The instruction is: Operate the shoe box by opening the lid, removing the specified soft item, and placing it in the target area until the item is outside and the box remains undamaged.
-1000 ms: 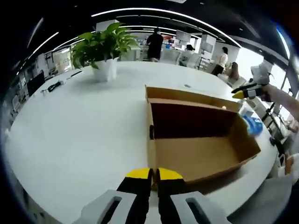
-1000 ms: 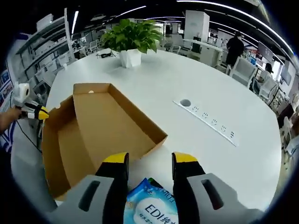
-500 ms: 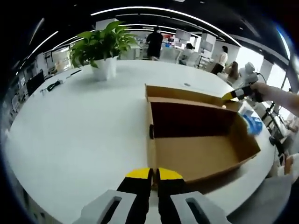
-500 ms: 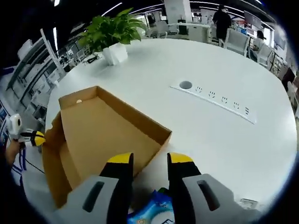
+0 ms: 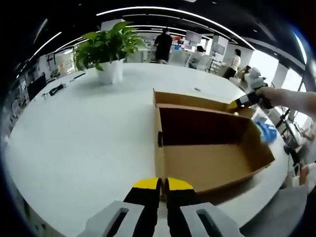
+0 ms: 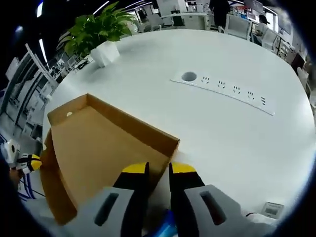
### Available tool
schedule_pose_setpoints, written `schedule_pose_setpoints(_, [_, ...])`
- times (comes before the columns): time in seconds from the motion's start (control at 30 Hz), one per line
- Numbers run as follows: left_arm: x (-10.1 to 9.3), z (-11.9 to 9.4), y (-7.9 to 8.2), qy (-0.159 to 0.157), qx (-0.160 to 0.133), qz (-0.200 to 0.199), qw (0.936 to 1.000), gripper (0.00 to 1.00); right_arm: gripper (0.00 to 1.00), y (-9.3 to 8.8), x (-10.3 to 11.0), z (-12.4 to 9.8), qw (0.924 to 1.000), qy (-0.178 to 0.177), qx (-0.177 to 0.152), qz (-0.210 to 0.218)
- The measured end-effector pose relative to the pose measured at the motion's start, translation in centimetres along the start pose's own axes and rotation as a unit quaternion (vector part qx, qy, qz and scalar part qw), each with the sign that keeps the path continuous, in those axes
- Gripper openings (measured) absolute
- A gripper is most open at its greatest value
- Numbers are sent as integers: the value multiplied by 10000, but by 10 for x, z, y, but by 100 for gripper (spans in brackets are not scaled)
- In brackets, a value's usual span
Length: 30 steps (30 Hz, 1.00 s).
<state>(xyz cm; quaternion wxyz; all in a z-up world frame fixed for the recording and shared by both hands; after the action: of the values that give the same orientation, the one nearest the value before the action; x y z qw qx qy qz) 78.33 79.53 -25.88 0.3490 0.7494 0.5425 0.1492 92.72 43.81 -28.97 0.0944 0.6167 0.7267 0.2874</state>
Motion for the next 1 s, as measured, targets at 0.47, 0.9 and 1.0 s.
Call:
schedule_pose_setpoints(0.47, [-1, -1, -1, 1, -27, -88, 10000, 3, 7, 11, -5, -2, 9995, -234, -211, 37])
schedule_pose_setpoints(0.9, [2, 0, -2, 16, -22, -82, 10000, 4, 5, 22, 2, -26, 9982, -303, -526, -11])
schedule_pose_setpoints(1.0, [3, 0, -1, 18, -12, -49, 10000, 4, 5, 27, 1, -30, 9977, -303, -609, -25])
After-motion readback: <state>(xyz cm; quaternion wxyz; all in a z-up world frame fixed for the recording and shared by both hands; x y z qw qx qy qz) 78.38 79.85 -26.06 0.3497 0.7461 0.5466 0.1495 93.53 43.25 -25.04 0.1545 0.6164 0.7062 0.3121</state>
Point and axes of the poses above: the point that each gripper's makers call its tool centre point, and the gripper's own axes: z roughly forward along the fingers, x roughly to its left, y roughly out of its top, the point moved 2 cm from there along -z, roughly backward along the fingers, and after that the axes turned 1 degree about -y, right-handed, at the moved point
